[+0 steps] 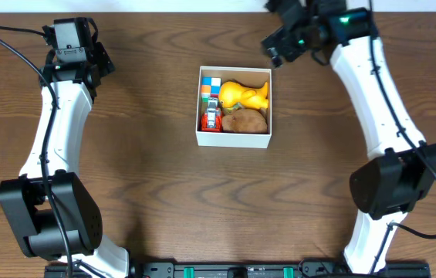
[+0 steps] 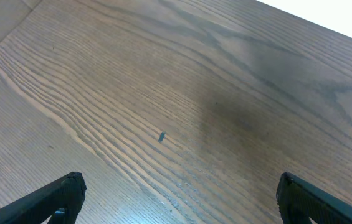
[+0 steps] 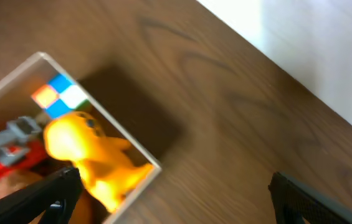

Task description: Pack container

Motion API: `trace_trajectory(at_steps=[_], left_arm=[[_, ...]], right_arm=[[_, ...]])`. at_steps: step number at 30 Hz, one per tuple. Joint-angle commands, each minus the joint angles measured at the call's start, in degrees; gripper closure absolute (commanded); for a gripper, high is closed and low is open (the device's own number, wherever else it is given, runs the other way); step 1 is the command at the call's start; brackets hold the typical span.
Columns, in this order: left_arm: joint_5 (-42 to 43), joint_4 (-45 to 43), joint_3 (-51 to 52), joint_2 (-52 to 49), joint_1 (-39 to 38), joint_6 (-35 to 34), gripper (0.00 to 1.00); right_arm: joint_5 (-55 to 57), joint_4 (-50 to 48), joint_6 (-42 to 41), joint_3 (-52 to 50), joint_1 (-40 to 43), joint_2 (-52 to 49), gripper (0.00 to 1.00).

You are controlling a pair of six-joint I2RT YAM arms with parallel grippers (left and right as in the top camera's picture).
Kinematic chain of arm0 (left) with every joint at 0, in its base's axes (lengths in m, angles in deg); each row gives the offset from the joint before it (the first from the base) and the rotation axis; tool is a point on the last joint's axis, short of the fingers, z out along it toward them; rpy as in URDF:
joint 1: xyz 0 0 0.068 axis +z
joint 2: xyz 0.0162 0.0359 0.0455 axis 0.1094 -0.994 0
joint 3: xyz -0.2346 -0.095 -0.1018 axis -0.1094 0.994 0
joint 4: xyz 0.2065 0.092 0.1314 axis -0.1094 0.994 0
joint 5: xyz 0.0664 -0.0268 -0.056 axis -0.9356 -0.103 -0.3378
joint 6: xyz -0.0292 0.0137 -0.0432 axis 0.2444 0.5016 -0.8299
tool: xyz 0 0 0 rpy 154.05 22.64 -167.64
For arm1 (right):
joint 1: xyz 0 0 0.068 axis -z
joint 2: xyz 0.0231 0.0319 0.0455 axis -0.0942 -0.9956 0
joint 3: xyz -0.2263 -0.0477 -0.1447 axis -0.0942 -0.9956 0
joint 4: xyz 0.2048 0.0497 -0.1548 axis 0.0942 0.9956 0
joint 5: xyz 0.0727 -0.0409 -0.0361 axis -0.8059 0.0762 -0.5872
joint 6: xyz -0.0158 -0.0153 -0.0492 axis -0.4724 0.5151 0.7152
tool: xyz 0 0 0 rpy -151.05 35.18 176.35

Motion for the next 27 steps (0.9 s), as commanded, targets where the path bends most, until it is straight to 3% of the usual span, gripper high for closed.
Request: trace_trajectory(at_steps=[1, 20, 27], left_arm=[[-0.50, 0.09, -0.72, 0.46, 0.17, 0.26, 0.02], [-0.50, 0.09, -0.72, 0.46, 0.20, 0.26, 0.02], [-0.50, 0.09, -0.72, 0.46, 0.17, 0.26, 0.02]], right_arm=[[0.42, 1.27, -1.60, -0.09, 2.34, 0.79, 0.01], [2.43, 4.83, -1.57, -0.11, 5.03, 0.79, 0.01], [-3.67, -5.25, -1.60, -0.11, 4.98, 1.36, 0.01]])
